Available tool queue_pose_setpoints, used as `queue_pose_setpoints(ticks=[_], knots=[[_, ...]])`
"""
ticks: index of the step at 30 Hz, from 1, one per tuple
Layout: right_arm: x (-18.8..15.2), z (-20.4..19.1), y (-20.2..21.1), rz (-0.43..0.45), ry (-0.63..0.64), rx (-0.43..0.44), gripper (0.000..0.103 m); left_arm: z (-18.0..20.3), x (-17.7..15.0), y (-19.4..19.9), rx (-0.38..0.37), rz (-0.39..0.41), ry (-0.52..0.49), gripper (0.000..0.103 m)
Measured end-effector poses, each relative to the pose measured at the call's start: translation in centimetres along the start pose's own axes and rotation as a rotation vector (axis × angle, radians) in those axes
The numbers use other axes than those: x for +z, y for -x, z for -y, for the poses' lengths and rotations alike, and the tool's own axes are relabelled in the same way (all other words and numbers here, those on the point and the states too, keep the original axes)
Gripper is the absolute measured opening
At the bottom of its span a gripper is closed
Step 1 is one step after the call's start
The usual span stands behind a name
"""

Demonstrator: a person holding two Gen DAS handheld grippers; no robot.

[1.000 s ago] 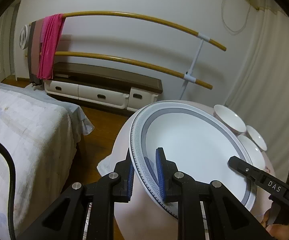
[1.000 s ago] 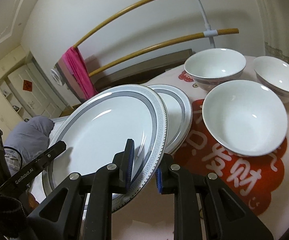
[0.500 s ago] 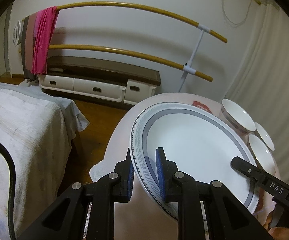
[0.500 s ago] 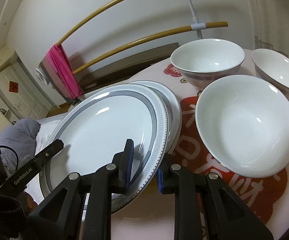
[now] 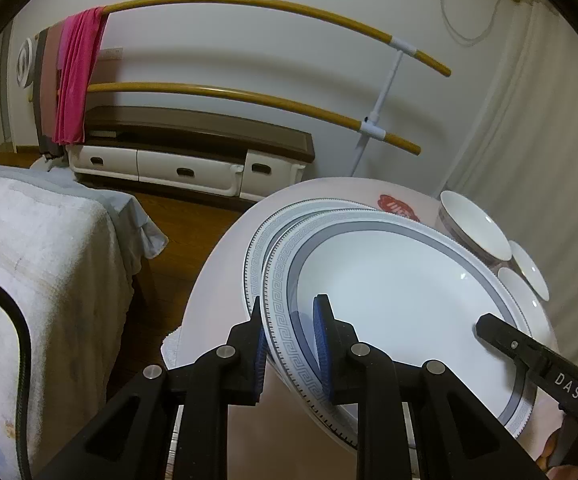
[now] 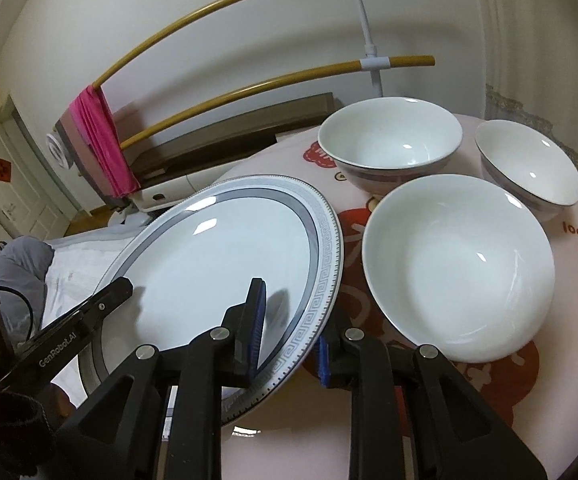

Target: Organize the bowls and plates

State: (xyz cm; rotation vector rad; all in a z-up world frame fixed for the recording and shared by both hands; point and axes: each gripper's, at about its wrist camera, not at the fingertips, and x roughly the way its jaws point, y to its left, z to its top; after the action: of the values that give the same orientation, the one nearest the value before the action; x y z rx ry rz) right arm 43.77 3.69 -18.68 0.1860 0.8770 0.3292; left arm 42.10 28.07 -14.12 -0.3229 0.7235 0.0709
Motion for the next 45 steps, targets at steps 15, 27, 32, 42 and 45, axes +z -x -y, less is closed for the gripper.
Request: queue_pose_setpoints(ticks=[15,27,32,42,45], knots=[[-0.3,0.6,-1.4,-0.024,-0.030,-0.020,0.024,0.7,-0.7,-0.7,0.016,0.001,-0.021,0.018],[-0.3,0.2,-2.2,-0.012,-0.022,-0.066,0.029,0.9,-0.5,-1.1,0.022,0.000,-0.023,0.019],[-0.4,-0.4,-2.6,-0.002,0.004,-0.099,0.035,0.9,-0.4,-1.0,0.022,0.004,-0.012,0.019],[-0.5,-0.8,-3.0,-0.001,0.024,-0.129,0.040,1.2,-0.4,-0.7,0.033,0.003,-0.016,0.018],[-0.5,-1.1,-3.2,-0.003,0.028,-0.137,0.045,1.3,-0.2,-0.7,0.036,0.002,-0.019,0.018]])
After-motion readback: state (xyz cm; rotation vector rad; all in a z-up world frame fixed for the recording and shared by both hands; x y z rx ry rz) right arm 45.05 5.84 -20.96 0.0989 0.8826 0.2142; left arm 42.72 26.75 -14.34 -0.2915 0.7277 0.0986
